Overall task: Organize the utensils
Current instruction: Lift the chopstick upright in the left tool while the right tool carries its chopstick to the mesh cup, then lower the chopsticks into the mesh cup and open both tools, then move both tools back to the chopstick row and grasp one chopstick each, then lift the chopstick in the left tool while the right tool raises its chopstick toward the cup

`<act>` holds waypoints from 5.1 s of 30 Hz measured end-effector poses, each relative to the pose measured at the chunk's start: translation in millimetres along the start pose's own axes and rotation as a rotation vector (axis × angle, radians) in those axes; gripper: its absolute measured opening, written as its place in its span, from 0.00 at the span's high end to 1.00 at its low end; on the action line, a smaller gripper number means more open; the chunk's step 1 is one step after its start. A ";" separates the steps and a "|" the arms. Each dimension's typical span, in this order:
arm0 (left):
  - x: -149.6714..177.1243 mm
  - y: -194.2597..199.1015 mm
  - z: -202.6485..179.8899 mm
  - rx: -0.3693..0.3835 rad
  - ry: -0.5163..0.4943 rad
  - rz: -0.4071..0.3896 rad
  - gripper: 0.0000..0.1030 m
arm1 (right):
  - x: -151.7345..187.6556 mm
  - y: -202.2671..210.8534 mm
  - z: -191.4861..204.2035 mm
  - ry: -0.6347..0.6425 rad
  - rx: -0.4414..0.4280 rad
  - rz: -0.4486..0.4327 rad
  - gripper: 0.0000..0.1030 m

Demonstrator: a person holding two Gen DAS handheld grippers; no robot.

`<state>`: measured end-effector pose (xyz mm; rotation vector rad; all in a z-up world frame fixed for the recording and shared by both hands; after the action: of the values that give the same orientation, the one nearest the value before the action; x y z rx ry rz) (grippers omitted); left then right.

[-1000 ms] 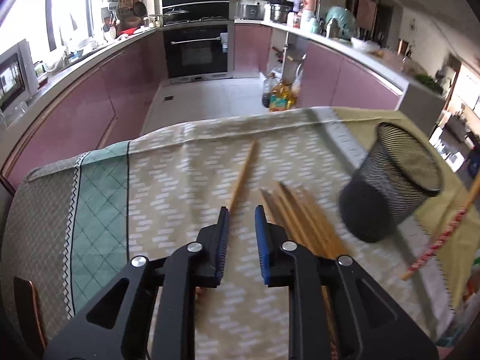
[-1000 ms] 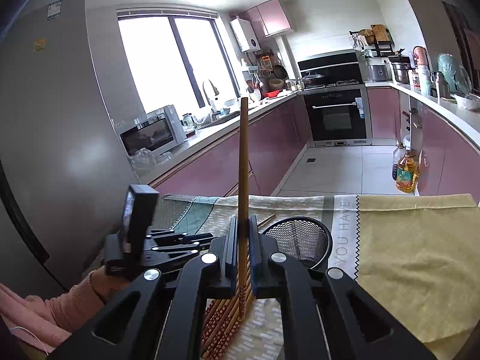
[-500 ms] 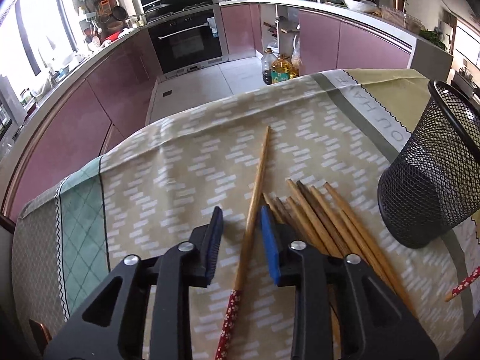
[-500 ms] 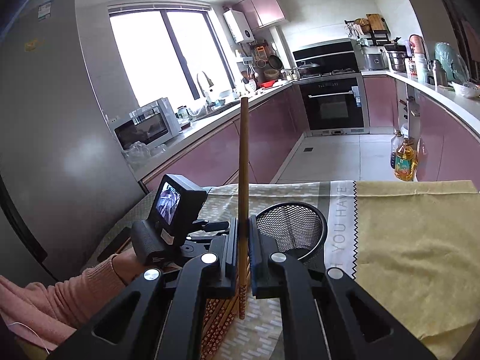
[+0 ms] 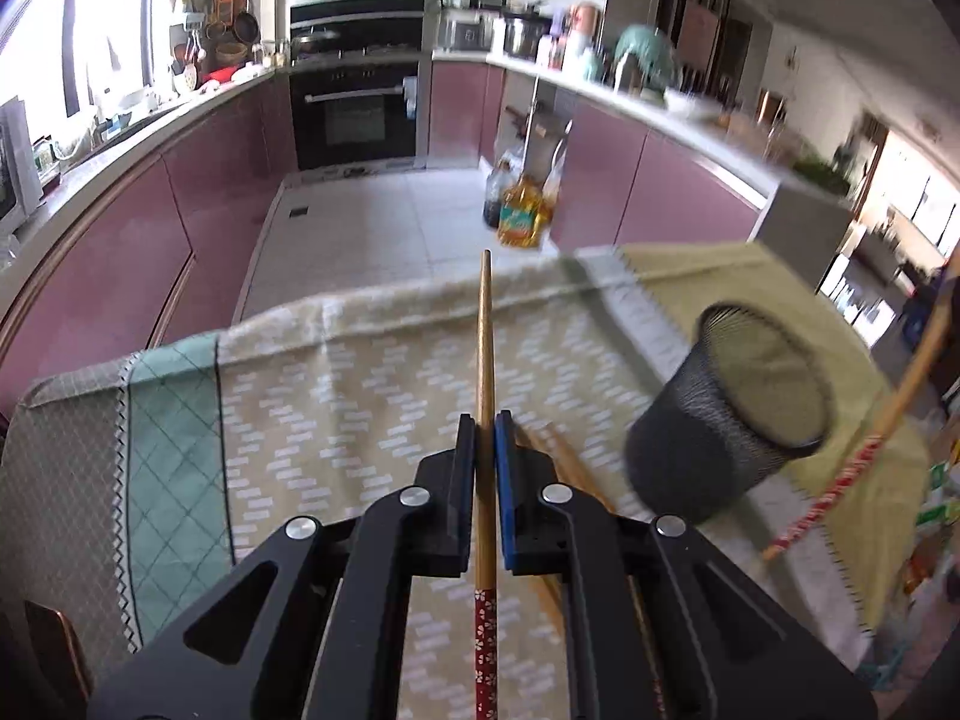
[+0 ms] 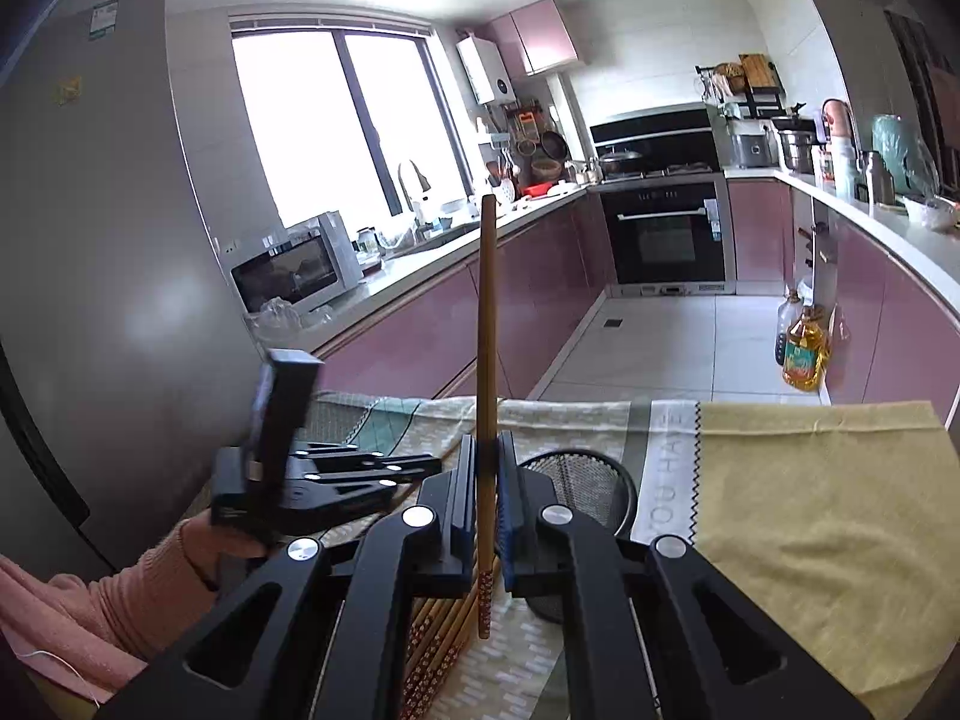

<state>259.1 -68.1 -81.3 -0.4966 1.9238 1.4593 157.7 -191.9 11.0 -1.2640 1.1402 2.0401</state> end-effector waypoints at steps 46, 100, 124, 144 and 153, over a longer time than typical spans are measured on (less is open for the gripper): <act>-60.9 -44.2 -132.6 0.087 -0.014 -0.243 0.72 | 6.1 -73.7 -70.1 -0.046 0.057 0.171 0.91; 119.4 -22.5 -7.5 0.007 0.027 0.167 0.58 | 156.8 -105.4 21.7 -0.025 0.067 0.426 0.78; 108.4 -36.5 -10.0 -0.019 0.027 0.160 0.89 | 151.2 -126.1 22.1 -0.027 0.129 0.427 0.92; 134.0 -9.1 -12.9 0.041 0.033 0.171 0.92 | 155.5 -109.6 40.5 -0.008 0.034 0.447 0.95; 130.2 -17.8 -16.0 0.027 -0.026 0.183 0.87 | 158.7 -117.3 35.8 0.027 0.058 0.478 0.92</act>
<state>174.1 -76.8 -182.5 -0.2940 2.0092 1.5436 154.6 -102.9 -168.7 -1.0650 1.6257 2.3017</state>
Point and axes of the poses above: each gripper's, at about its wrist camera, not at the fingertips, and y roughly against the way its jaws point, z to its left, x to its underside, the point moved 10 cm from there along -y, roughly the way its jaws point, and after that the axes turned 5 degrees about y, right-handed, at the moved point
